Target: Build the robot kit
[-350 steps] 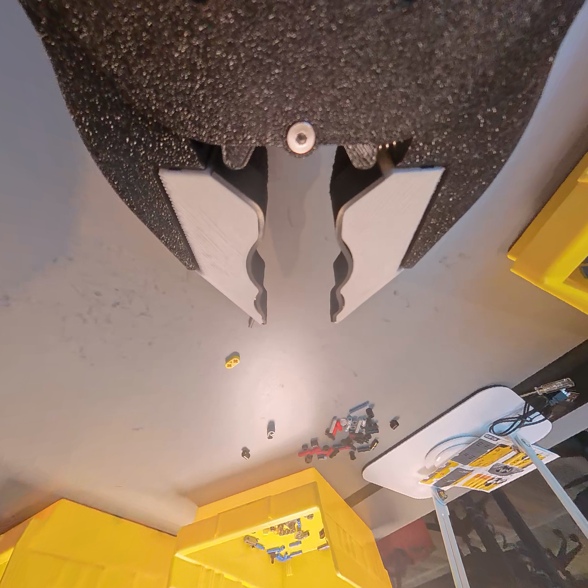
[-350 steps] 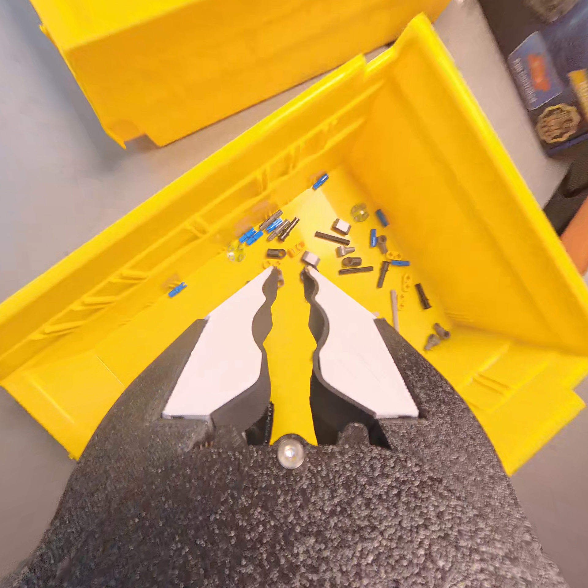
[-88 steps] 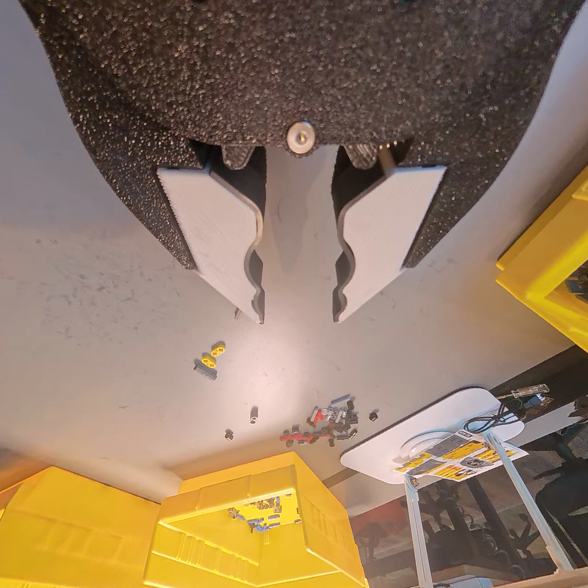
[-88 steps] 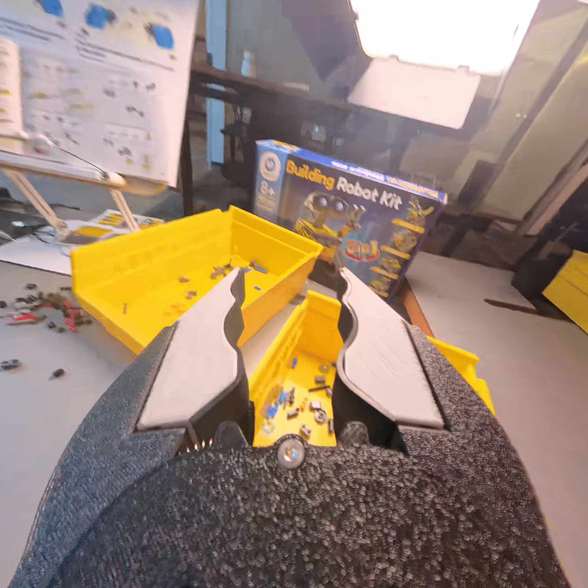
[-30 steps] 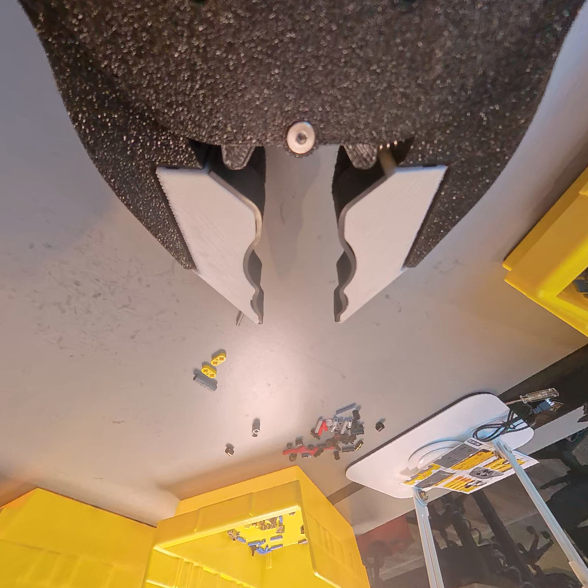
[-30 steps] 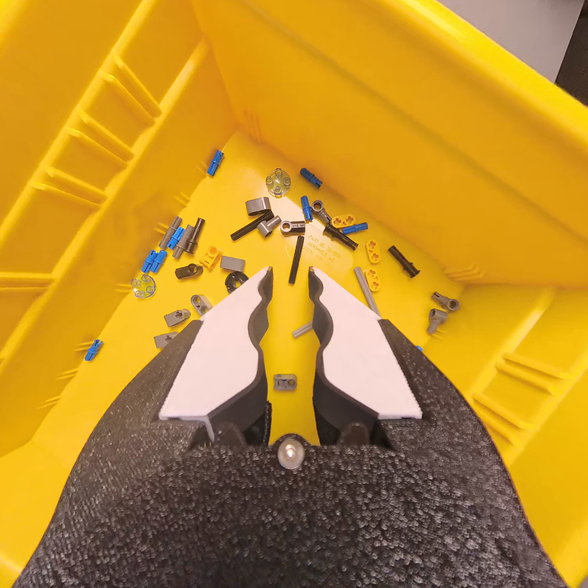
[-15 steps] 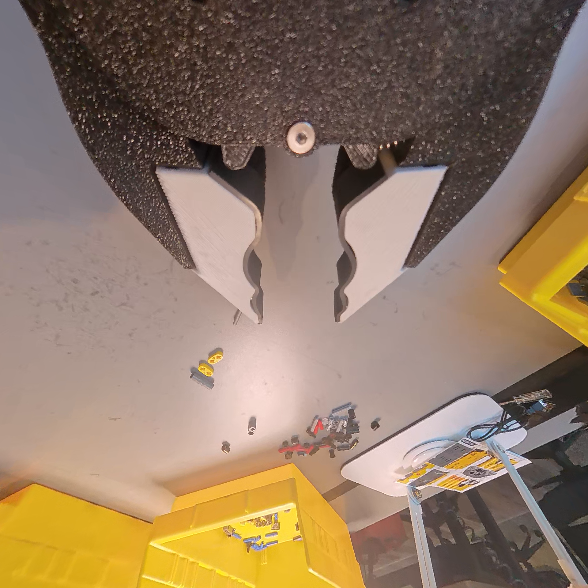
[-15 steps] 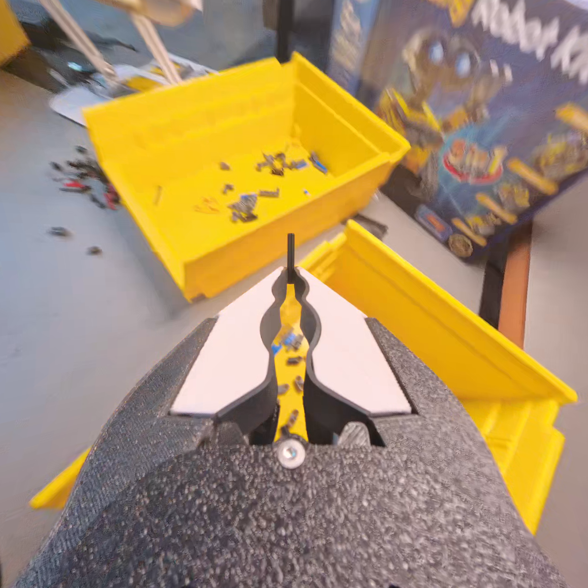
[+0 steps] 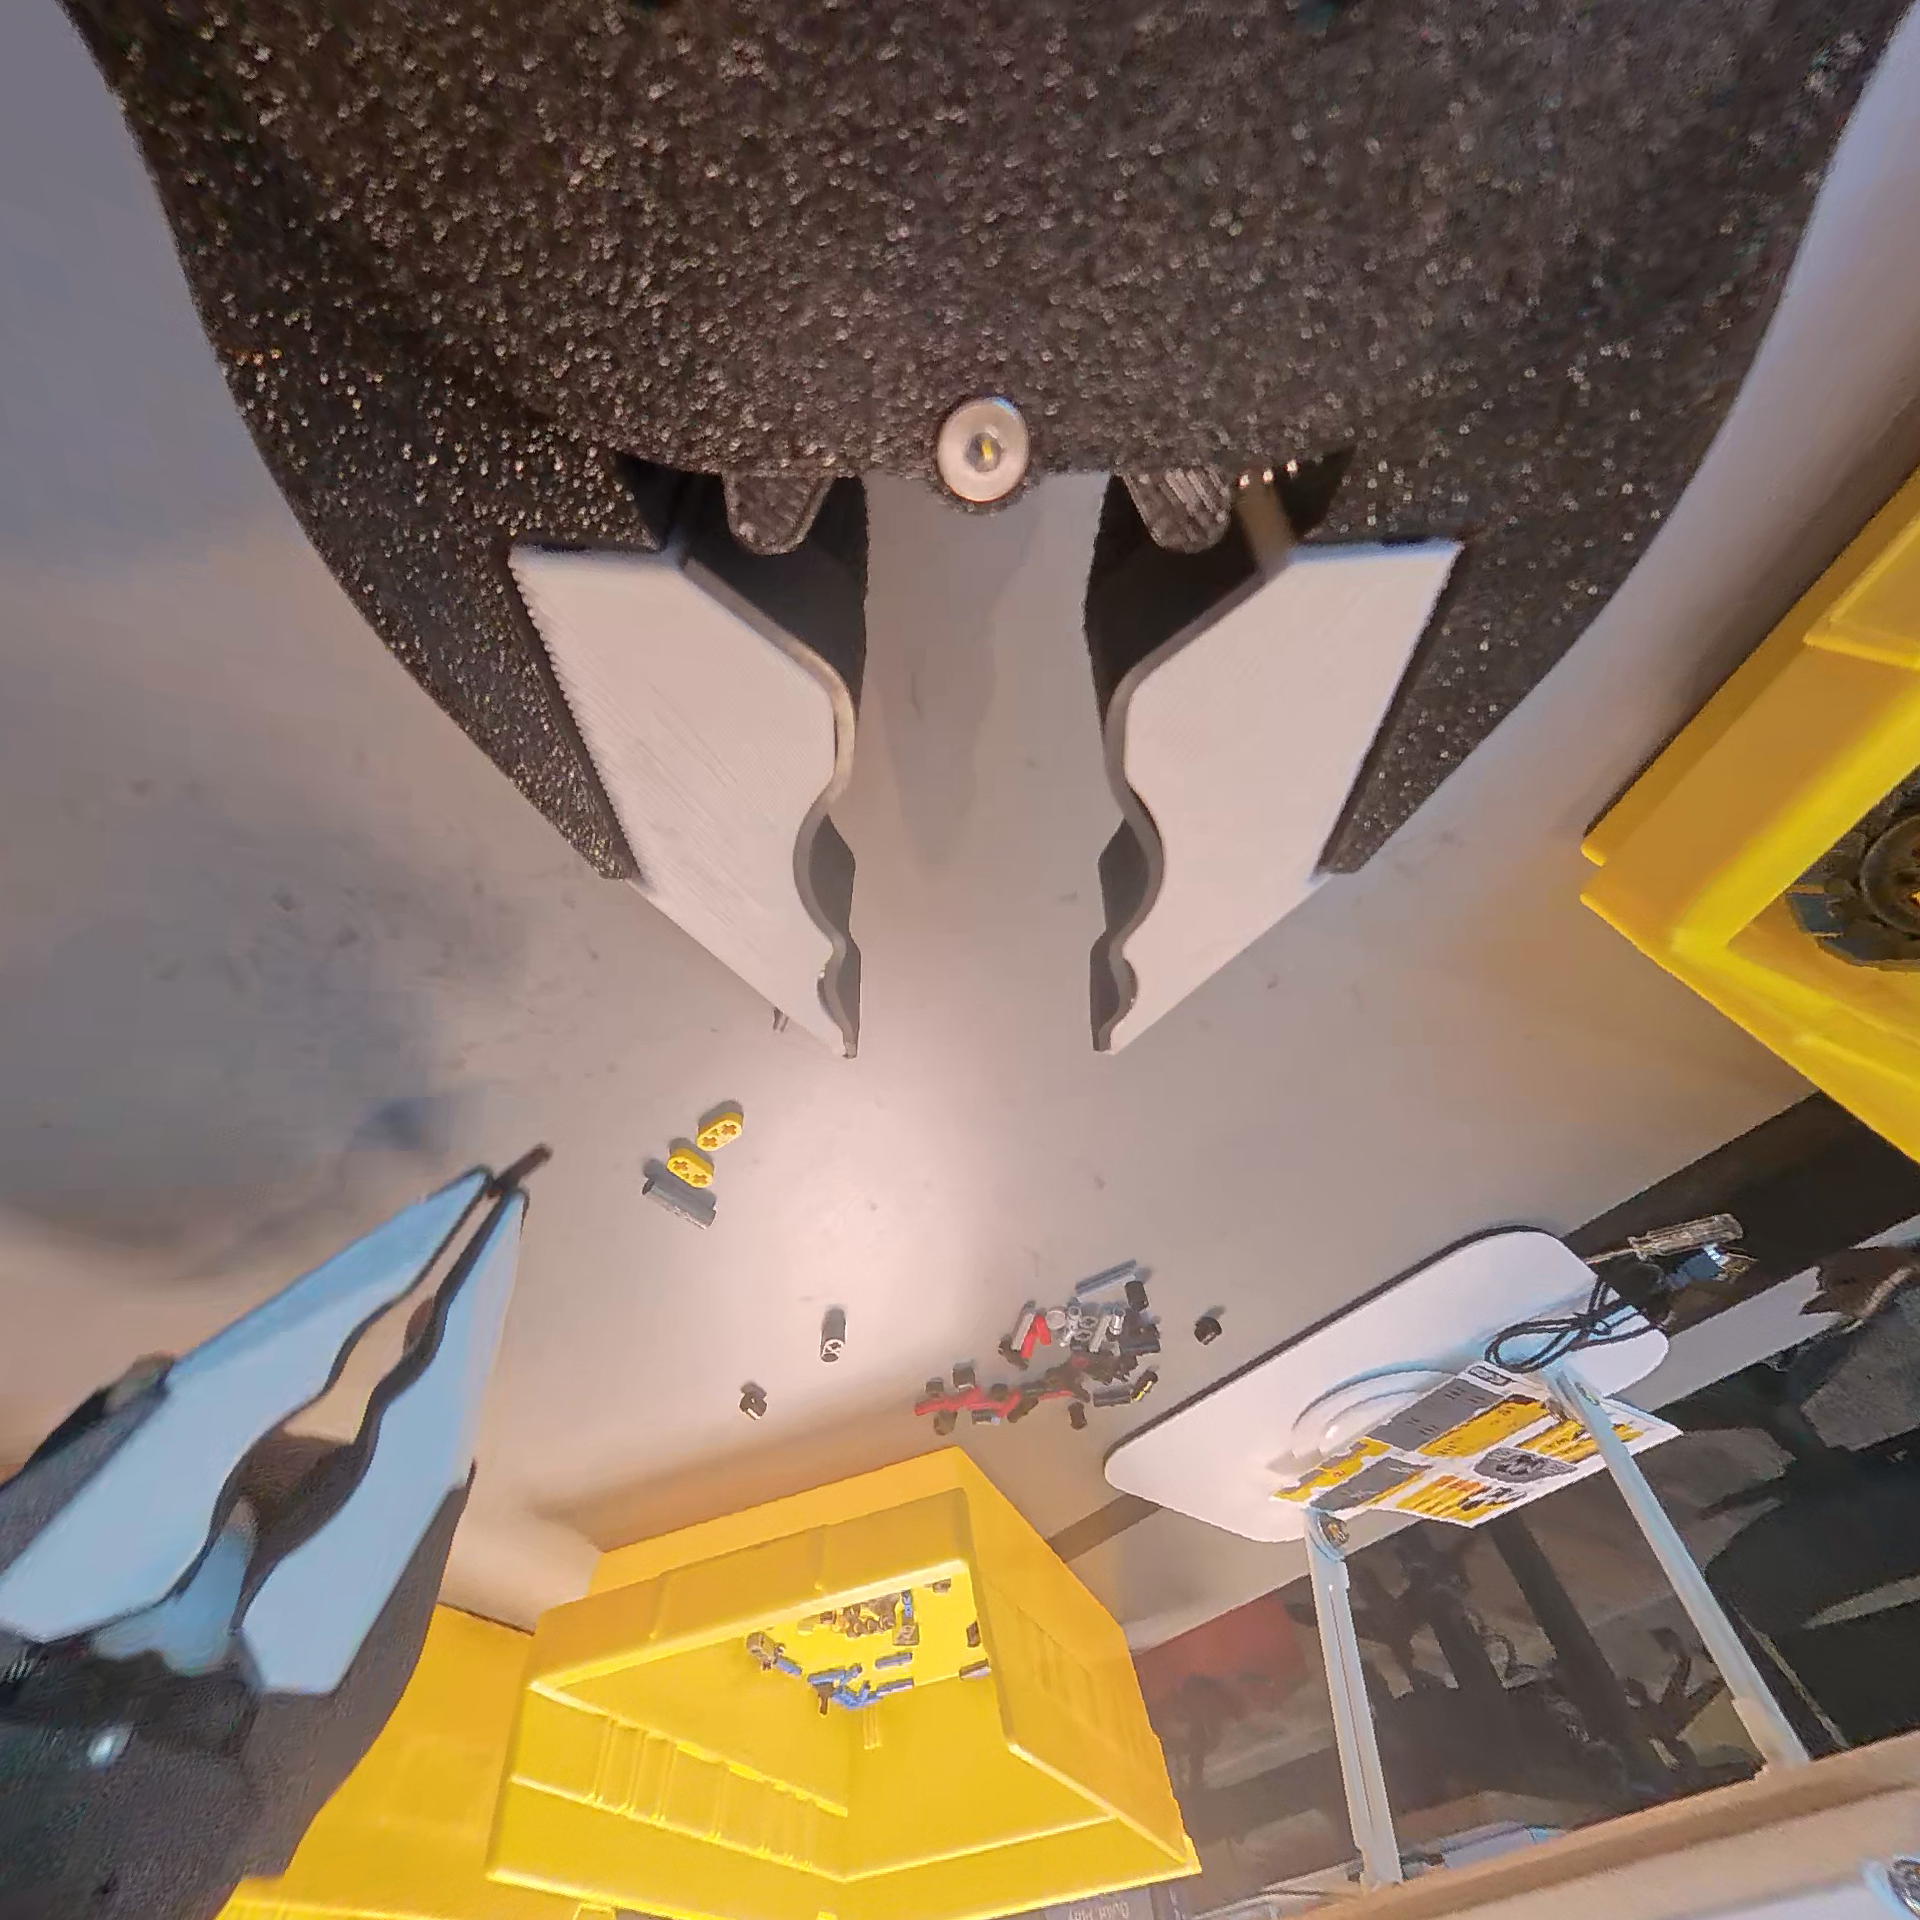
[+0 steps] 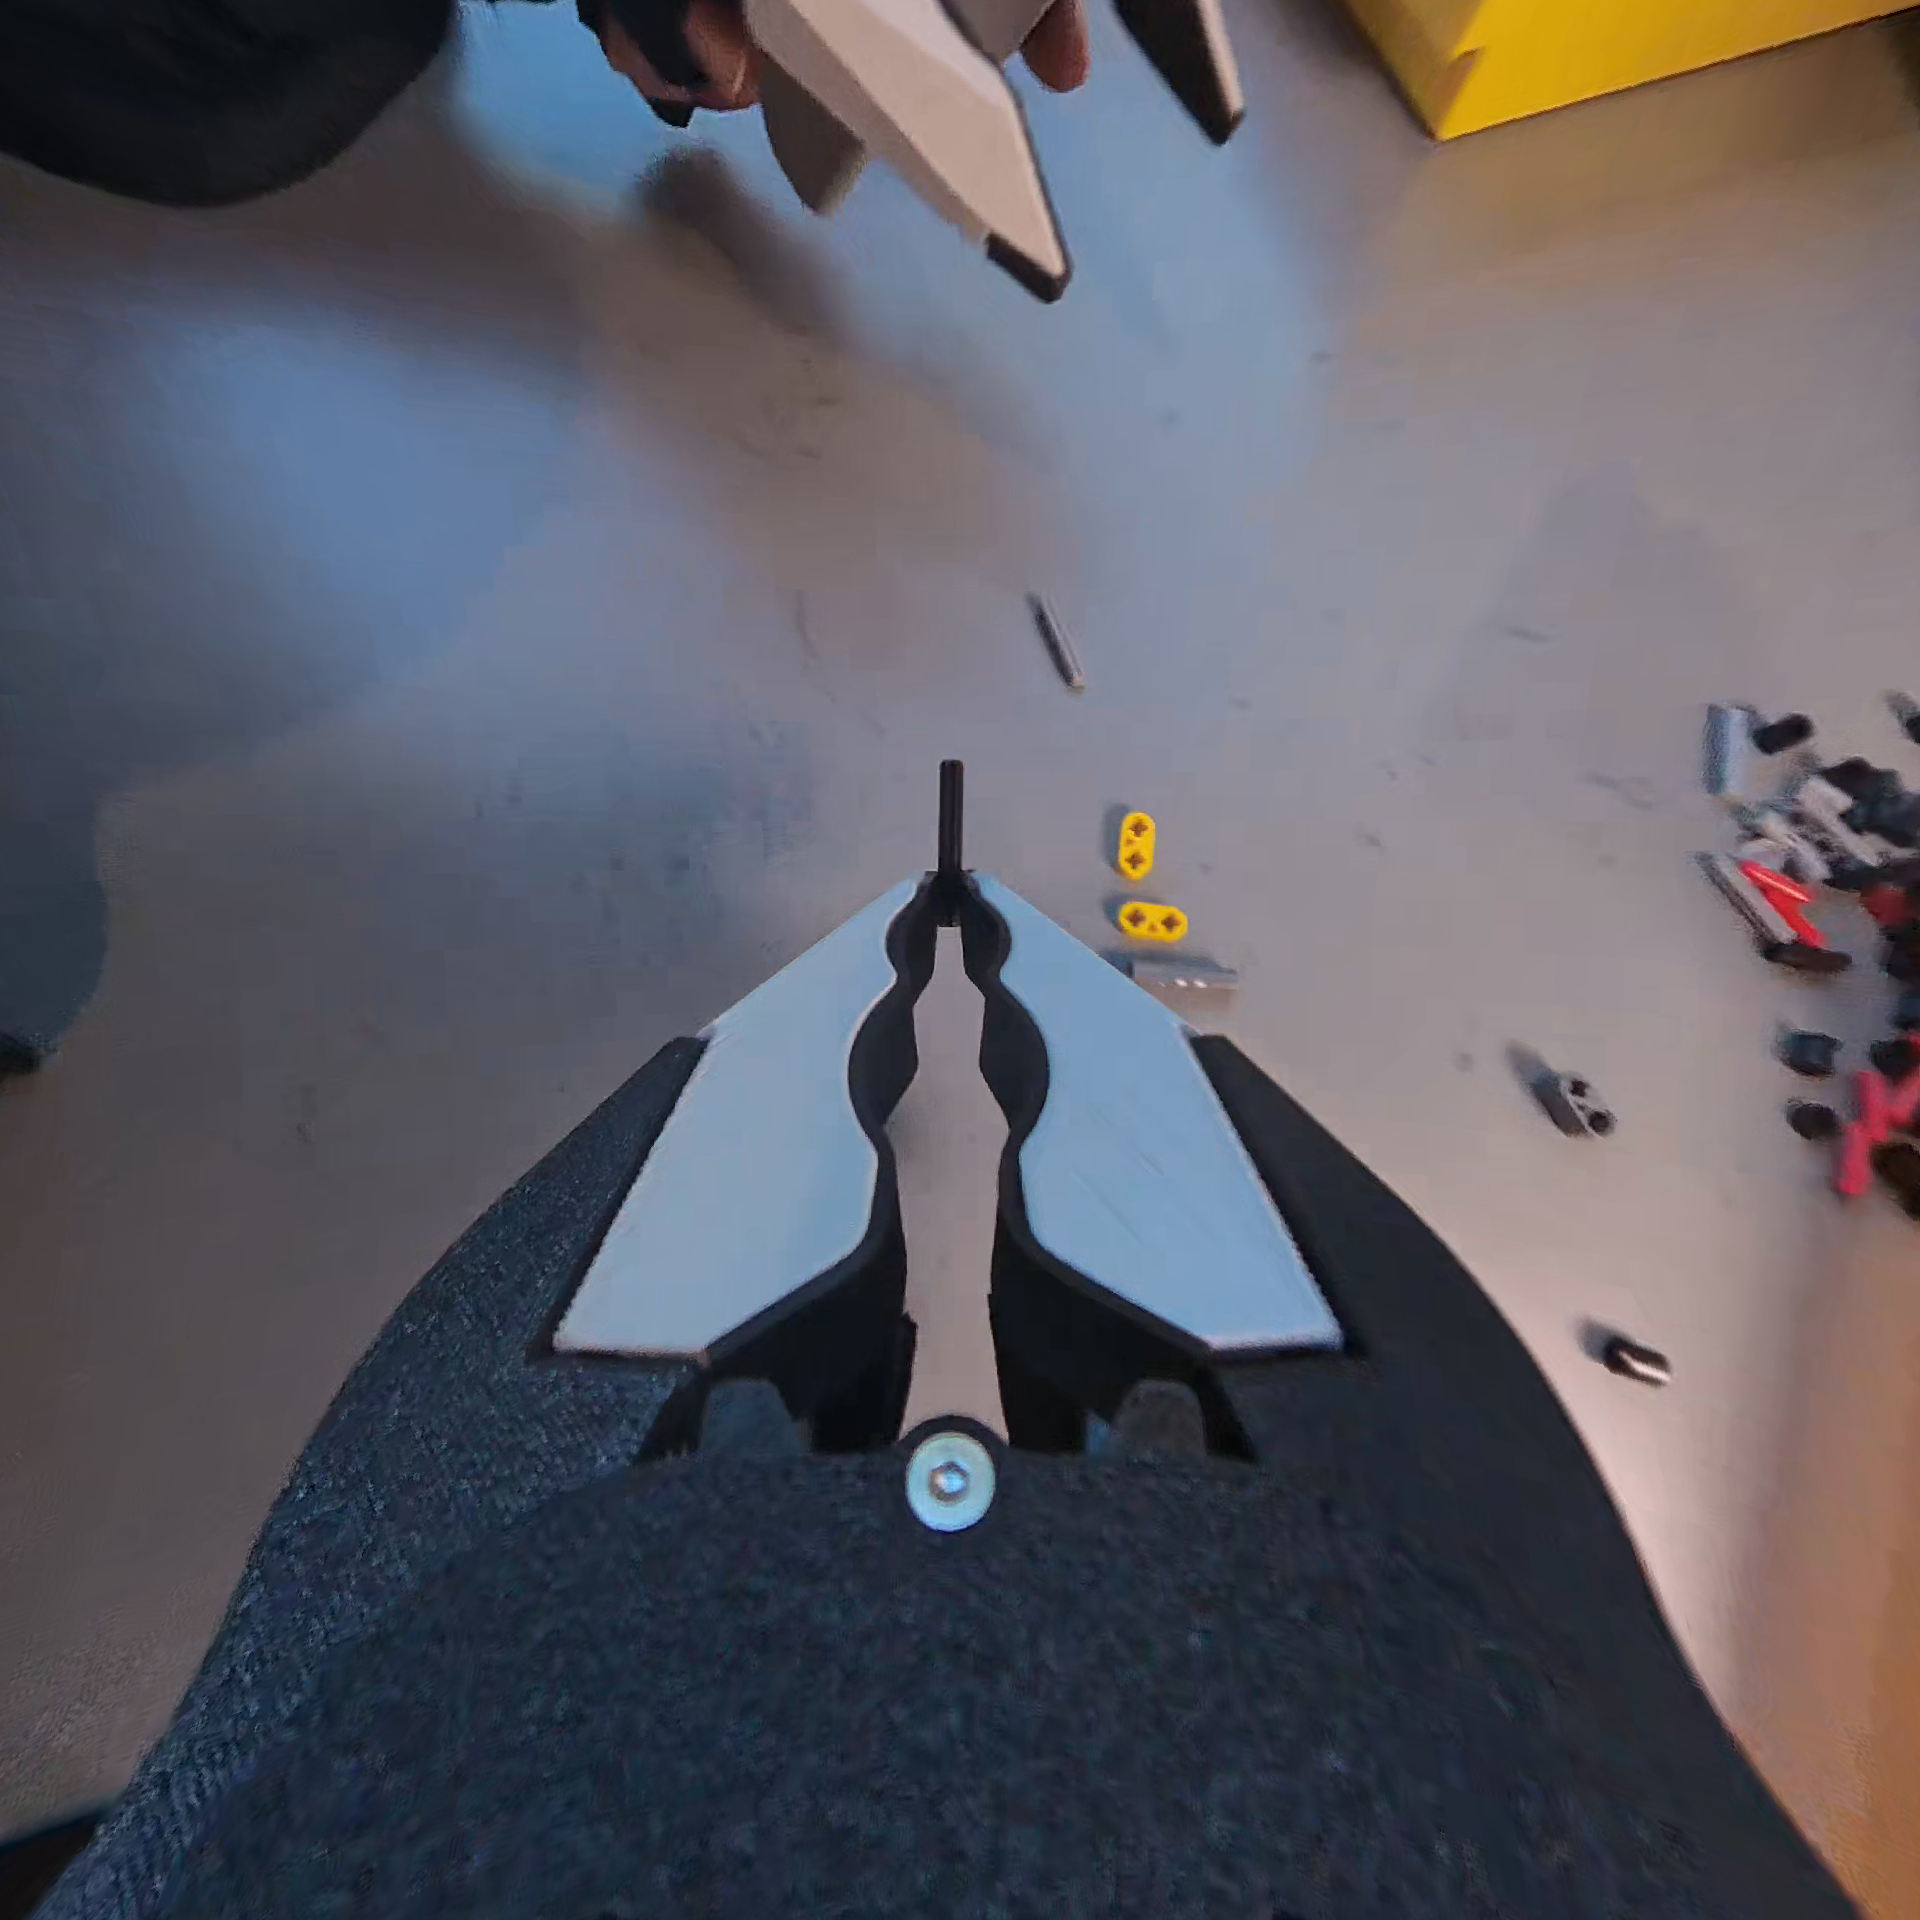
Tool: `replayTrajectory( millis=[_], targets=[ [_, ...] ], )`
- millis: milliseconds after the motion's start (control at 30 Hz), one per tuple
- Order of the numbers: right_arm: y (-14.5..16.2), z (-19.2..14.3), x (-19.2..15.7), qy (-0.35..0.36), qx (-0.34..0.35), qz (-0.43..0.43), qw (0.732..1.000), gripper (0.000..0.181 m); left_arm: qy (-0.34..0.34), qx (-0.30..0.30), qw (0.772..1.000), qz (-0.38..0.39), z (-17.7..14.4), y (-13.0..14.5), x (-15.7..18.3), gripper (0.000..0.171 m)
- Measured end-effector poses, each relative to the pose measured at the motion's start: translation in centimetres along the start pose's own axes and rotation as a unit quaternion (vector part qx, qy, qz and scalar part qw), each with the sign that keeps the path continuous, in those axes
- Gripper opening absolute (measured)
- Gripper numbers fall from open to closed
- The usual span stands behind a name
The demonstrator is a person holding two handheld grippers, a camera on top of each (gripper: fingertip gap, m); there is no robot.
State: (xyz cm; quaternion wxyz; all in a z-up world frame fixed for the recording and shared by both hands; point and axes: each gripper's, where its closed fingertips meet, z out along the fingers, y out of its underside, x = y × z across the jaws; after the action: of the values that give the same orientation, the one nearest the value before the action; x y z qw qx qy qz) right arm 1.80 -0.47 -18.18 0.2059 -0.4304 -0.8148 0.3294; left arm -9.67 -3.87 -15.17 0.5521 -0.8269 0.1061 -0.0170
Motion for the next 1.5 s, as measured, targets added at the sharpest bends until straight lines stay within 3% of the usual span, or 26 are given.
replayTrajectory(
  millis=[233, 700, 767, 900, 1000, 1133, 1267, 1500],
  targets=[
    [0.0, 3.7, -1.1, -0.006, -0.03, -0.028, 0.999, 0.004, 0.014, 0.006, 1.0, 0.002, 0.0, -0.2, 0.7, 0.04],
    [0.3, 3.9, -0.5, 0.024, -0.026, -0.046, 0.998, 0.009, 0.029, -0.029, 0.999, 0.001, 0.8, 1.3, 1.1, 0.05],
    [-0.1, 3.5, -0.7, 0.015, -0.005, -0.039, 0.999, 0.017, 0.029, -0.033, 0.999, 0.002, 0.8, 1.5, 1.2, 0.049],
    [-3.2, 0.4, 0.4, 0.03, 0.111, -0.022, 0.993, 0.033, 0.036, -0.037, 0.999, 0.008, 0.8, 1.6, 1.4, 0.045],
    [-4.9, -2.9, 2.6, 0.08, 0.194, 0.003, 0.978, 0.048, 0.046, -0.041, 0.998, 0.013, 0.8, 1.8, 1.8, 0.039],
    [-4.8, -6.1, 5.1, 0.151, 0.26, 0.046, 0.953, 0.056, 0.057, -0.056, 0.996, 0.029, 1.2, 2.2, 2.3, 0.037],
    [-3.1, -6.6, 6.1, 0.189, 0.277, 0.066, 0.94, 0.055, 0.082, -0.071, 0.993, 0.049, 1.9, 2.4, 2.8, 0.037],
    [-2.7, -6.1, 6.1, 0.222, 0.253, 0.014, 0.942, 0.043, 0.118, -0.093, 0.986, 0.073, 3.1, 2.6, 3.1, 0.039]
  ],
)
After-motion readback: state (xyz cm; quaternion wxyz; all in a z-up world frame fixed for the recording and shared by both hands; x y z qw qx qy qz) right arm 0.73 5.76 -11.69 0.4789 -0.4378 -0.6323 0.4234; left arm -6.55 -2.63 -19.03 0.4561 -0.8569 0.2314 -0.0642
